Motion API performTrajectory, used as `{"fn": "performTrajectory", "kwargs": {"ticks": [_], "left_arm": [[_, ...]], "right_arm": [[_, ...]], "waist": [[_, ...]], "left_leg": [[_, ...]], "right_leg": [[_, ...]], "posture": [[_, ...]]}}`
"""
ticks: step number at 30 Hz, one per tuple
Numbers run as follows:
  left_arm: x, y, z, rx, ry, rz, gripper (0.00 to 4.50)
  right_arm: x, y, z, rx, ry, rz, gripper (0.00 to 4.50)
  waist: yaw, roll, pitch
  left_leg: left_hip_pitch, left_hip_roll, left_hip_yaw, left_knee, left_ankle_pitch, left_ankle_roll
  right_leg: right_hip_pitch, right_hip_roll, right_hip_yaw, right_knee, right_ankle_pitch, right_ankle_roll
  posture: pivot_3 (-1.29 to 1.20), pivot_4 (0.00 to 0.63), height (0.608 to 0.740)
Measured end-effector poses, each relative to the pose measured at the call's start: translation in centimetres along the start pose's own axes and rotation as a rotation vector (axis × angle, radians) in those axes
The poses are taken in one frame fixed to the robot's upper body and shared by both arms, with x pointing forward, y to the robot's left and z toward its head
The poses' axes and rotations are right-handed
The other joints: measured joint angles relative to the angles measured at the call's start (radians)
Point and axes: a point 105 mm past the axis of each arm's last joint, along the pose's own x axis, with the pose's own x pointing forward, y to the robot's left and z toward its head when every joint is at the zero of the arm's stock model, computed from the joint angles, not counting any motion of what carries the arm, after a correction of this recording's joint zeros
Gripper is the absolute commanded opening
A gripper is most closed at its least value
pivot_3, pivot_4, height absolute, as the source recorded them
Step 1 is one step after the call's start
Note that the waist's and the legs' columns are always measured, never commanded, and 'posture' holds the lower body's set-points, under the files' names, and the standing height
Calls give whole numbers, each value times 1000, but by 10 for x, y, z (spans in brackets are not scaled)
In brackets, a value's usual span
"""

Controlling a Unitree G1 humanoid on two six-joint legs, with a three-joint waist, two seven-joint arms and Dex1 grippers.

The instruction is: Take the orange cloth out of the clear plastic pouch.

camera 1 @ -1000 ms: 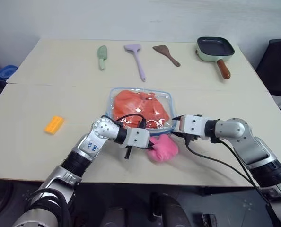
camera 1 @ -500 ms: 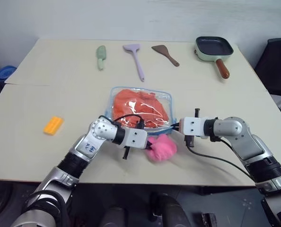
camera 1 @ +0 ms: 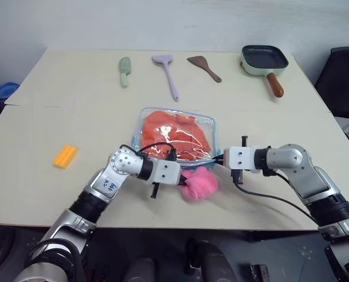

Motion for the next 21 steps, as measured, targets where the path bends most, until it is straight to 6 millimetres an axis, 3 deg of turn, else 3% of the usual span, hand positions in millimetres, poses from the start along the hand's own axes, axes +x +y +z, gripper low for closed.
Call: {"fn": "performTrajectory", "kwargs": {"ticks": [5, 8, 17, 21], "left_arm": [[0, 0, 0, 3, -1, 1, 0], [0, 0, 0, 6, -2, 1, 0], [1, 1, 0, 6, -4, 2, 0], [1, 1, 0, 8, -5, 2, 0]], "right_arm": [[-3, 1, -2, -7, 11, 26, 9], [-4, 0, -3, 9, 13, 23, 708], [-5, -1, -7, 34, 29, 8, 3730], [-6, -1, -6, -11, 31, 11, 3730]], "waist": [[0, 0, 0], [1, 0, 0], [1, 0, 0], [1, 0, 0]], "left_leg": [[0, 0, 0, 0, 0, 0], [0, 0, 0, 0, 0, 0], [0, 0, 0, 0, 0, 0], [0, 0, 0, 0, 0, 0]], "right_leg": [[0, 0, 0, 0, 0, 0], [0, 0, 0, 0, 0, 0], [0, 0, 0, 0, 0, 0], [0, 0, 0, 0, 0, 0]], "posture": [[0, 150, 740], [0, 150, 740], [0, 150, 740], [0, 150, 740]]}}
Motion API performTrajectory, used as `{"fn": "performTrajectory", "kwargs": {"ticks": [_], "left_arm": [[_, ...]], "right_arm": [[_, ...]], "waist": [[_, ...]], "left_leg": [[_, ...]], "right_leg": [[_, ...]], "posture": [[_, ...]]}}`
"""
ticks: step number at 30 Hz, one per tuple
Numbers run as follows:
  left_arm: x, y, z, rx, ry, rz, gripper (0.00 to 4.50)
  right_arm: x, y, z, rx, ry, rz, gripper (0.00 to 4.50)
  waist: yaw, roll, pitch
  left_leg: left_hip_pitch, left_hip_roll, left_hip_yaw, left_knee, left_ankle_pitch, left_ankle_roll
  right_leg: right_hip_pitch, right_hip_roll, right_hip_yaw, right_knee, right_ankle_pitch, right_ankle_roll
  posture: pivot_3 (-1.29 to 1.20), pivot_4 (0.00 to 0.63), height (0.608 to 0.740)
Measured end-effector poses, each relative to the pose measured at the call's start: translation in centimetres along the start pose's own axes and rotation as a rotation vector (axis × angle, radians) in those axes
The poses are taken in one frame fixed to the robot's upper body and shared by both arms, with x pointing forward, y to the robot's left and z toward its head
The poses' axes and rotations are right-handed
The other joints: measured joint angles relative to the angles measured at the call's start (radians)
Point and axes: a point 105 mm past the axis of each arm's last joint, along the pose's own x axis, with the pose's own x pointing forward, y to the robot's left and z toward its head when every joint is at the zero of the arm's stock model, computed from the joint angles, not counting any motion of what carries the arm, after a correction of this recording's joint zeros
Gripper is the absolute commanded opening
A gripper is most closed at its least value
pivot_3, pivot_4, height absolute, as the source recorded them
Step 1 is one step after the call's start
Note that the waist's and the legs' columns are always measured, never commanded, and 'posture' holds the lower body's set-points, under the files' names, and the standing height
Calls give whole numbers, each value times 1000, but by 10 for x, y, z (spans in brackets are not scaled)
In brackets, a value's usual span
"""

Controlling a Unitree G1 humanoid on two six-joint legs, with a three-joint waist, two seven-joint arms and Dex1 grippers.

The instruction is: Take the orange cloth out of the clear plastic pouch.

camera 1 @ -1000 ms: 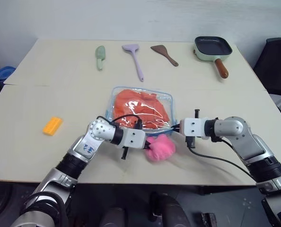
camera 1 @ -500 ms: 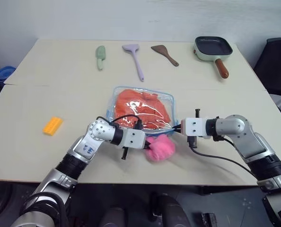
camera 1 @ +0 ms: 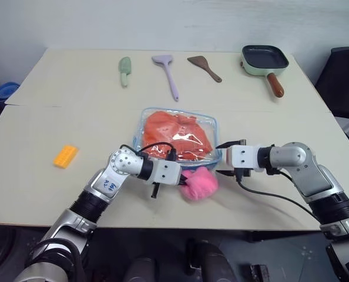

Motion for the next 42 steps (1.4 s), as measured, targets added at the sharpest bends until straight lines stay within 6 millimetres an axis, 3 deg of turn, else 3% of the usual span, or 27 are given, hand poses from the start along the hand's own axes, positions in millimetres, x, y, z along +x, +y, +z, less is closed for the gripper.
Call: {"fn": "performTrajectory", "kwargs": {"ticks": [5, 8, 17, 28, 42], "left_arm": [[0, 0, 0, 3, -1, 0, 0], [0, 0, -1, 3, -1, 0, 0], [1, 1, -1, 4, -4, 1, 0], [-4, 4, -3, -2, 7, 8, 0], [-98, -8, -34, -331, 118, 227, 0]], "right_arm": [[-5, -2, -3, -66, 20, 9, 3730], [-6, -8, -2, -88, 17, 3, 3135], [-7, -10, 0, -111, 6, 4, 19], [-7, -9, -2, -129, 19, 6, 19], [-15, -10, -3, -197, -6, -38, 19]], "waist": [[0, 0, 0], [-1, 0, 0], [0, 0, 0], [-1, 0, 0], [-24, 7, 4]], "left_leg": [[0, 0, 0, 0, 0, 0], [0, 0, 0, 0, 0, 0], [0, 0, 0, 0, 0, 0], [0, 0, 0, 0, 0, 0], [-3, 1, 0, -1, 0, -1]], "right_leg": [[0, 0, 0, -1, 0, 0], [0, 0, 0, -1, 0, 0], [0, 0, 0, -1, 0, 0], [0, 0, 0, -1, 0, 0], [-9, 0, 0, 4, 0, -1]], "posture": [[0, 150, 740], [0, 150, 740], [0, 150, 740], [0, 150, 740], [0, 150, 740]]}}
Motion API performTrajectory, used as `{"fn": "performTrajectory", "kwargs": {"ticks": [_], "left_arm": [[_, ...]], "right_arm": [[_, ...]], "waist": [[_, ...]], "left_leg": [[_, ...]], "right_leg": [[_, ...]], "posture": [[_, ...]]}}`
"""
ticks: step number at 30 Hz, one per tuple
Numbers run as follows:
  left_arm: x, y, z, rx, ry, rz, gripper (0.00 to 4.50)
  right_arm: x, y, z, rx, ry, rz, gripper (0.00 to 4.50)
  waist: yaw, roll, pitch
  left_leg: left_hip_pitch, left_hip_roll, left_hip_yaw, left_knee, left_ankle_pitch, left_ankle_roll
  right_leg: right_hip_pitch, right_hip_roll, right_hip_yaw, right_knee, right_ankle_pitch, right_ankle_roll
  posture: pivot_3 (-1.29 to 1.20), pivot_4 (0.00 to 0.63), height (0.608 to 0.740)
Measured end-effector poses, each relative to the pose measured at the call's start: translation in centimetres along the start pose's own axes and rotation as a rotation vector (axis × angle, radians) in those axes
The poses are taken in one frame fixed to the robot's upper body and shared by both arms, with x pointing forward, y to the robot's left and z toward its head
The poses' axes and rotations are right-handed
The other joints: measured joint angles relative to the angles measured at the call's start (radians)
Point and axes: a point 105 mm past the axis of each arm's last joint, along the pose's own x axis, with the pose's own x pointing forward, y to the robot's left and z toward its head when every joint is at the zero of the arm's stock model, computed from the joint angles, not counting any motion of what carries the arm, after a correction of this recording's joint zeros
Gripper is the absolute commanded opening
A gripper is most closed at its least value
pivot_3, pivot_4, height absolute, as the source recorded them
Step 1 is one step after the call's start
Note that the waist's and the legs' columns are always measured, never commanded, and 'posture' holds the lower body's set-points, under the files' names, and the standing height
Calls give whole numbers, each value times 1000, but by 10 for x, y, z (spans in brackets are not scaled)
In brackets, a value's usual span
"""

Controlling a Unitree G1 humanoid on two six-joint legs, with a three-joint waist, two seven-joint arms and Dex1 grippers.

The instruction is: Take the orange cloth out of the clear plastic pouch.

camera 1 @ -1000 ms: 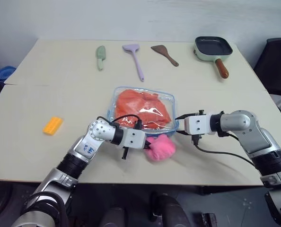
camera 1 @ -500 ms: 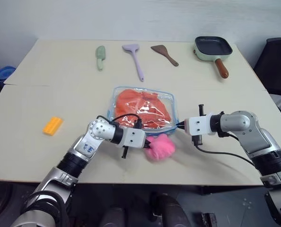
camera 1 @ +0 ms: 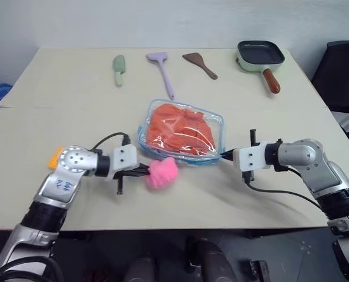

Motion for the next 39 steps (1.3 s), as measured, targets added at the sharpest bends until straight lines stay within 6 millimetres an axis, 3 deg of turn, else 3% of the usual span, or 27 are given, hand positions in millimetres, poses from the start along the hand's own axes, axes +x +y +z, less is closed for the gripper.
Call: {"fn": "performTrajectory", "kwargs": {"ticks": [8, 18, 22, 26, 27, 30, 38, 39], "left_arm": [[-28, 3, -15, -84, 43, 101, 0], [-99, 13, -57, -198, 184, 292, 0], [-105, 17, -60, -221, 184, 314, 0], [-94, 14, -55, -244, 138, 292, 0], [-91, 14, -55, -249, 130, 289, 0], [-83, 14, -52, -269, 111, 277, 705], [-83, 6, -48, -322, 98, 223, 3146], [-88, 3, -48, -342, 102, 207, 3146]], "right_arm": [[-4, 1, -2, -30, -15, -16, 19], [-24, 11, -5, -40, -49, -14, 19], [-25, 17, 2, -19, -98, -9, 19], [-24, 16, 4, 4, -104, -9, 19], [-24, 16, 3, 17, -102, -9, 214], [-24, 15, 3, 55, -95, -2, 969], [-35, 23, 8, 214, -97, -32, 3729], [-39, 22, 13, 268, -114, -50, 3729]], "waist": [[0, 1, 0], [-2, 4, 2], [-1, 4, 2], [0, 4, 2], [0, 4, 2], [1, 4, 2], [3, 4, 3], [3, 4, 3]], "left_leg": [[-2, 0, 2, 0, 0, 0], [-1, 0, 4, 0, 0, -1], [-1, 0, 4, -1, 0, -1], [-1, 0, 4, -1, 0, -1], [-1, 0, 4, -1, 0, -1], [-1, 0, 5, 0, 0, -1], [-1, 0, 4, 0, 0, -1], [-1, 0, 4, -1, 0, -1]], "right_leg": [[-4, 0, 2, 0, 0, 0], [-5, 0, 3, 0, -1, -1], [-5, 0, 3, 1, -1, -1], [-5, 0, 4, 2, 0, -1], [-5, 0, 3, 2, 0, -1], [-5, 0, 4, 2, 0, -1], [-5, 0, 4, 2, 0, -1], [-6, 0, 4, 2, 0, -1]], "posture": [[0, 150, 740], [0, 150, 740], [0, 150, 740], [0, 150, 740], [0, 150, 740], [0, 150, 740], [0, 150, 740], [0, 150, 740]]}}
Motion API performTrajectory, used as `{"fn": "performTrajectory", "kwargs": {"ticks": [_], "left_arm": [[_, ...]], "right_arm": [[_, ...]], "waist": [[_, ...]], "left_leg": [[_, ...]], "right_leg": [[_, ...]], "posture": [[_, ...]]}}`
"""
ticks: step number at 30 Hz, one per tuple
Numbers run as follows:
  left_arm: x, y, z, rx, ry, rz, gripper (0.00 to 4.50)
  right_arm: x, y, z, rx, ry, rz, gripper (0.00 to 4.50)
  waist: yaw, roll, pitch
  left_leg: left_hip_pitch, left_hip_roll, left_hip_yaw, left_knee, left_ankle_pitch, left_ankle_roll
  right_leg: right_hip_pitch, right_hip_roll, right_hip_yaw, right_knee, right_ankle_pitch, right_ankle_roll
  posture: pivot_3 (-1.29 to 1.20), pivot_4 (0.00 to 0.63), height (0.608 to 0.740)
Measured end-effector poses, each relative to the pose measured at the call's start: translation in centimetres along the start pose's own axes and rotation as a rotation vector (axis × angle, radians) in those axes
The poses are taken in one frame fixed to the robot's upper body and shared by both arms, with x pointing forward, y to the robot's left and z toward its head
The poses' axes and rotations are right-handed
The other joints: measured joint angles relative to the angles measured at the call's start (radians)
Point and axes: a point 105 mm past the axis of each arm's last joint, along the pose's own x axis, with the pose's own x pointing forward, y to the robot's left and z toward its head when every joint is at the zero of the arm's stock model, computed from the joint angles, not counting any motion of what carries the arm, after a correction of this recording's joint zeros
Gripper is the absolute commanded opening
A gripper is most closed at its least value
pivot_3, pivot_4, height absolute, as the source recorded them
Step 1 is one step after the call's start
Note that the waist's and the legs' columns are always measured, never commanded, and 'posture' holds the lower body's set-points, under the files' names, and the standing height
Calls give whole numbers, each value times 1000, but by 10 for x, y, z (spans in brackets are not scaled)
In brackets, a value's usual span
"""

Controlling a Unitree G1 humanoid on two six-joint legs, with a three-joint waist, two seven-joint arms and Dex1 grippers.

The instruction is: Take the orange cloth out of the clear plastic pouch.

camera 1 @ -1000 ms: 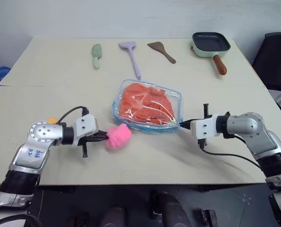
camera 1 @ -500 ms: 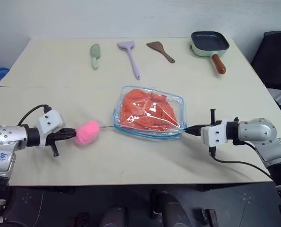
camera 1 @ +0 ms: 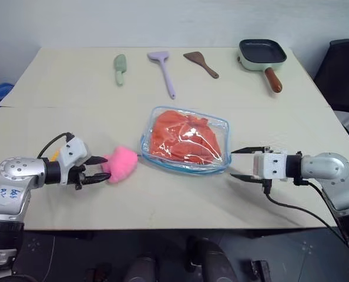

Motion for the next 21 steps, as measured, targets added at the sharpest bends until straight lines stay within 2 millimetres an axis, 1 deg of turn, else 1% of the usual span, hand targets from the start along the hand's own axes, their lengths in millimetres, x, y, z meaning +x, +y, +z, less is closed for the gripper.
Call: {"fn": "performTrajectory", "kwargs": {"ticks": [2, 4, 6, 7, 9, 10, 11, 12, 14, 16, 17, 19, 21], "left_arm": [[-14, 1, 5, -31, -7, -22, 3146], [-20, 1, 19, -50, -54, -53, 3146], [-24, -4, 45, -10, -107, -120, 3146], [-25, -7, 62, 40, -137, -153, 3146], [-18, -9, 95, 163, -188, -173, 3146], [-9, -9, 109, 243, -202, -173, 3146], [2, -11, 118, 323, -200, -175, 3146], [17, -16, 123, 410, -186, -195, 3146], [44, -22, 120, 515, -154, -218, 3146], [74, -21, 115, 586, -139, -204, 3146], [84, -20, 111, 616, -127, -193, 3146], [95, -18, 104, 680, -98, -183, 3146], [98, -14, 101, 737, -82, -172, 3146]], "right_arm": [[-4, 2, 13, 115, -47, -21, 3729], [-6, 4, 26, 209, -95, -30, 3729], [-7, 7, 45, 295, -153, -27, 3729], [-7, 8, 55, 341, -181, -27, 3729], [-7, 10, 72, 419, -235, -32, 3729], [-5, 10, 77, 453, -255, -35, 3729], [-3, 11, 83, 479, -275, -37, 3729], [0, 12, 90, 499, -301, -32, 3729], [1, 13, 92, 525, -299, -38, 3729], [3, 12, 90, 548, -287, -58, 3729], [4, 13, 90, 555, -287, -64, 3729], [5, 13, 91, 558, -282, -71, 3729], [5, 14, 90, 567, -272, -78, 3729]], "waist": [[-1, 0, 0], [0, 0, 0], [0, 0, 0], [4, 0, 0], [14, 0, 0], [23, 0, 0], [27, 0, 0], [26, 0, 0], [25, 0, 0], [23, 0, 0], [21, -1, 1], [16, -1, 1], [16, -1, 1]], "left_leg": [[0, 0, 0, 0, 0, -1], [0, 0, -1, 0, 0, -1], [0, 0, -1, 1, 0, -1], [0, 0, -1, 1, 0, -1], [0, -1, -1, 1, 0, -1], [1, -1, -1, 1, 0, -1], [1, -2, -1, 1, 0, -1], [1, -2, 1, 1, 0, -1], [1, -2, 2, 0, 0, 0], [0, -2, 2, 1, 0, 0], [0, -2, 3, 1, 0, 0], [0, -1, 4, 0, 0, 0], [0, -1, 3, 0, 0, 0]], "right_leg": [[0, 0, 0, -1, 0, 0], [0, 0, 0, -1, 0, 0], [0, 0, 0, -1, 0, 0], [0, 0, 0, -1, 0, 0], [1, 0, 0, -1, 0, 0], [2, 0, 0, -1, 0, 0], [3, 0, 1, -1, 0, 0], [2, 0, 2, 0, 0, 1], [2, 0, 2, 1, 1, 1], [1, 1, 2, 1, 1, 2], [1, 2, 3, 1, 1, 2], [0, 3, 3, 1, 1, 1], [0, 3, 3, 1, 1, 1]], "posture": [[0, 150, 740], [0, 150, 740], [0, 150, 740], [0, 150, 740], [0, 150, 740], [0, 150, 740], [0, 150, 740], [0, 150, 740], [0, 150, 740], [0, 150, 740], [0, 150, 740], [0, 150, 740], [0, 150, 740]]}}
